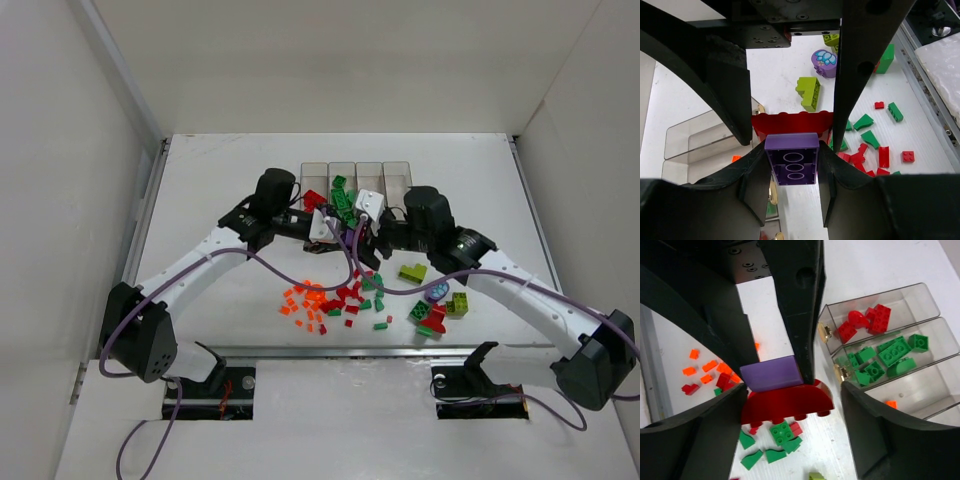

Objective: Sort the legos into containers by color

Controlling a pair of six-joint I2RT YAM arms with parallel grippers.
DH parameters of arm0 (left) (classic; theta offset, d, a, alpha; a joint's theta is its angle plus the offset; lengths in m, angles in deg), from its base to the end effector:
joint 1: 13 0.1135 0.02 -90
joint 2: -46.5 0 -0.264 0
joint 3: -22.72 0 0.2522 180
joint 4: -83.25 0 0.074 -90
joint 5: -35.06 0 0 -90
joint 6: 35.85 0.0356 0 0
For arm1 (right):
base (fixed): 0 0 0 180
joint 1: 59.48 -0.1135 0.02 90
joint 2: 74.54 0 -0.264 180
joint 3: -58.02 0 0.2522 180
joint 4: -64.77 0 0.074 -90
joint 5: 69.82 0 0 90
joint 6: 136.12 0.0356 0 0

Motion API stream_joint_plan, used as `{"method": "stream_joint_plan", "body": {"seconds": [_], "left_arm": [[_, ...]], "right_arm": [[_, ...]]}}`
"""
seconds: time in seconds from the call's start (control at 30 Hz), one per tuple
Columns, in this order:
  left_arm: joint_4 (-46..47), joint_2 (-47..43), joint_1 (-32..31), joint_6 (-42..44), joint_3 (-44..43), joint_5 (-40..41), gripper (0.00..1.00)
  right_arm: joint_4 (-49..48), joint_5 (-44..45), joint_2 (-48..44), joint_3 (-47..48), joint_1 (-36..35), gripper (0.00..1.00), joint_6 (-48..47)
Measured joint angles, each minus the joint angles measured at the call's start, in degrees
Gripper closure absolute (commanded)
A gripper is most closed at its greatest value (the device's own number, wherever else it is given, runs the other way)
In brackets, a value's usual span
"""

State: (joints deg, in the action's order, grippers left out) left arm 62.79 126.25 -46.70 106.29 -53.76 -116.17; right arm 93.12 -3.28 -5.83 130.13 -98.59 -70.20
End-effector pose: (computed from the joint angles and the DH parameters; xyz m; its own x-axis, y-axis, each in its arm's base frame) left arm 0.2391 -0.1970 0.3222 0.5324 0.1017 -0.8403 0.8380 -0.2038 0.5063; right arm 0.2026 0.1830 0.3294 0.0516 -0.4405 -0.8963 -0.9176 0.3334 -0.2166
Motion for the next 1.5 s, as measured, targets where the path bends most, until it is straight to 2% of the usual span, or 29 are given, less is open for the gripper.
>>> {"method": "stream_joint_plan", "body": {"seconds": [0.13, 0.23, 0.37, 0.43, 0.47, 0.63, 0.87, 1.07, 1.23, 1.33, 1.5], "left_arm": [[-0.79, 0.0, 0.0, 0.79, -0.26, 0.39, 1.0], [-1.05, 0.0, 0.0, 1.01, -0.44, 0.48, 1.0], [-1.27, 0.0, 0.0, 1.09, -0.57, 0.48, 1.0], [-1.51, 0.0, 0.0, 1.18, -0.7, 0.55, 1.0], [-1.57, 0.0, 0.0, 1.22, -0.7, 0.61, 1.0], [-1.9, 0.0, -0.07, 1.57, -0.72, 0.85, 1.0], [-2.89, 0.02, -0.98, 2.05, -0.7, 0.98, 1.0], [-2.99, -0.28, 1.01, 2.03, -0.72, 2.43, 1.0], [-2.95, -0.31, 1.03, 1.81, -0.72, 3.21, 1.0], [-2.08, -0.31, 1.03, 0.63, -0.63, 3.67, 1.0], [2.62, -0.81, 1.03, -5.53, 0.98, 7.15, 1.0]], "right_arm": [[0.87, -0.02, 0.24, 0.02, -0.35, 0.46, -0.9], [0.85, -0.07, 0.26, 0.07, -0.37, 0.54, -1.22], [0.74, 0.02, 0.26, 0.07, -0.68, 0.7, -1.16], [0.72, 0.17, 0.26, 0.09, -0.72, 0.72, -1.07], [0.7, 0.33, 0.26, 0.09, -0.72, 0.76, -0.94], [-0.66, 1.86, -1.25, -1.92, -1.01, 0.78, 0.13], [-7.23, 2.43, -6.49, -9.79, 0.04, 0.79, 3.63], [-3.06, 5.77, -10.23, -16.09, 6.32, 0.8, 6.03], [-2.67, 7.04, -11.85, -16.41, 9.57, 0.8, 7.21], [-3.15, 8.98, -8.92, -14.19, 12.39, 0.8, 8.72], [-3.98, 8.41, 6.88, -0.66, 17.18, 0.8, 11.82]]}}
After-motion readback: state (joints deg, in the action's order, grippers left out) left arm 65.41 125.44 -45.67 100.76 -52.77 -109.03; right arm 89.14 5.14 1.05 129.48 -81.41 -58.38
